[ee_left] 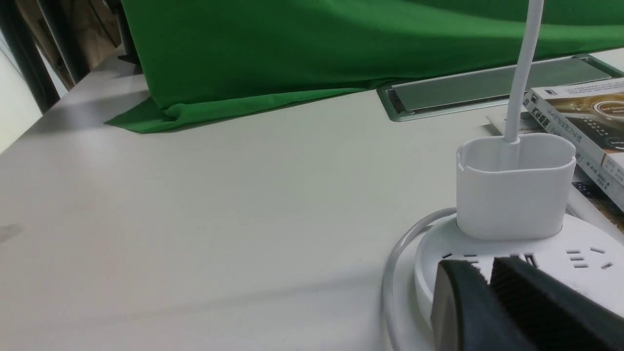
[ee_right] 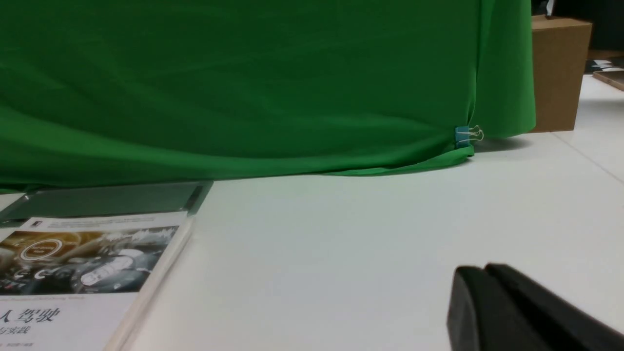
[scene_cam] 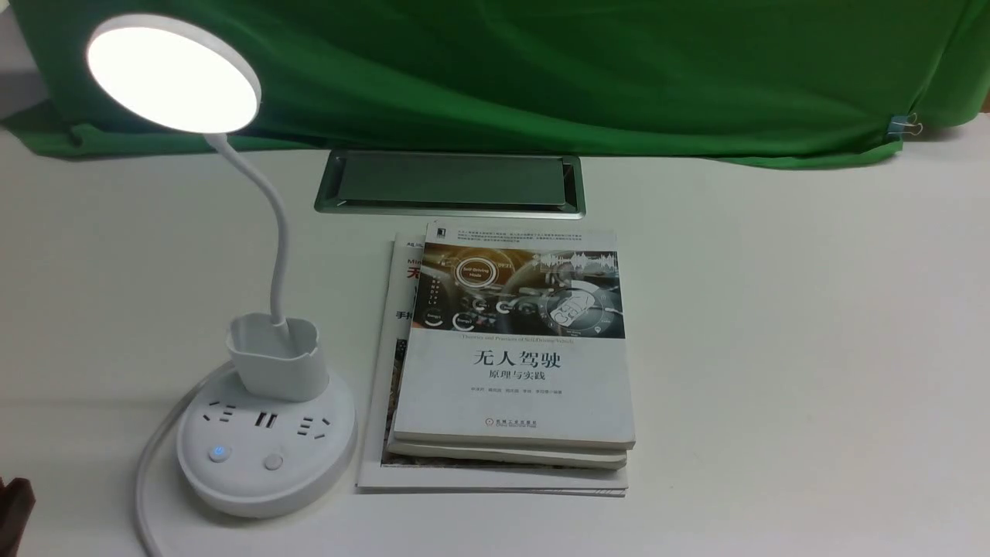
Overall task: Turn off the desk lamp on the white desktop by hand.
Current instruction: 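Press the power button on the round power strip under the lamp with the left gripper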
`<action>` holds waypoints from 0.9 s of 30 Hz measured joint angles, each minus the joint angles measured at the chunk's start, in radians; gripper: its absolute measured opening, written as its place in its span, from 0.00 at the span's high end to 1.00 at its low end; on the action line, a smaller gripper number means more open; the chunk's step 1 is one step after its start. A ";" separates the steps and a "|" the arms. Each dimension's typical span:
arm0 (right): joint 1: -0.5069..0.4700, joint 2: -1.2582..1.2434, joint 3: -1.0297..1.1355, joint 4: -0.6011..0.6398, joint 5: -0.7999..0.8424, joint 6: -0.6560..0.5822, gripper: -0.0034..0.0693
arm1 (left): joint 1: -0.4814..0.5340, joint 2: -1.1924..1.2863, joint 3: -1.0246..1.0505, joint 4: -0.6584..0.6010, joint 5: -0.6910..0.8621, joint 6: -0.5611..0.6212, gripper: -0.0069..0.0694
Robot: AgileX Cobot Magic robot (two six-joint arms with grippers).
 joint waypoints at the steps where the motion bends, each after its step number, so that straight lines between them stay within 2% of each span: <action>1: 0.000 0.000 0.000 0.000 0.000 0.000 0.90 | 0.000 0.000 0.000 0.000 0.000 0.000 0.82; 7: 0.000 0.000 0.000 0.000 0.000 0.000 0.90 | 0.000 0.000 0.000 -0.006 -0.031 0.000 0.81; 13: 0.000 0.000 0.000 0.000 0.000 0.000 0.90 | 0.000 0.000 0.000 -0.245 -0.187 -0.057 0.80; 20: 0.000 0.000 0.000 0.000 0.000 0.000 0.90 | 0.000 -0.001 -0.011 -0.308 -0.442 -0.141 0.79; 23: 0.000 0.000 0.000 0.000 0.000 0.000 0.90 | 0.000 0.044 -0.129 -0.283 -0.414 -0.167 0.79; 27: 0.000 0.000 0.000 0.000 0.000 0.000 0.90 | 0.000 0.196 -0.377 -0.226 -0.223 -0.168 0.79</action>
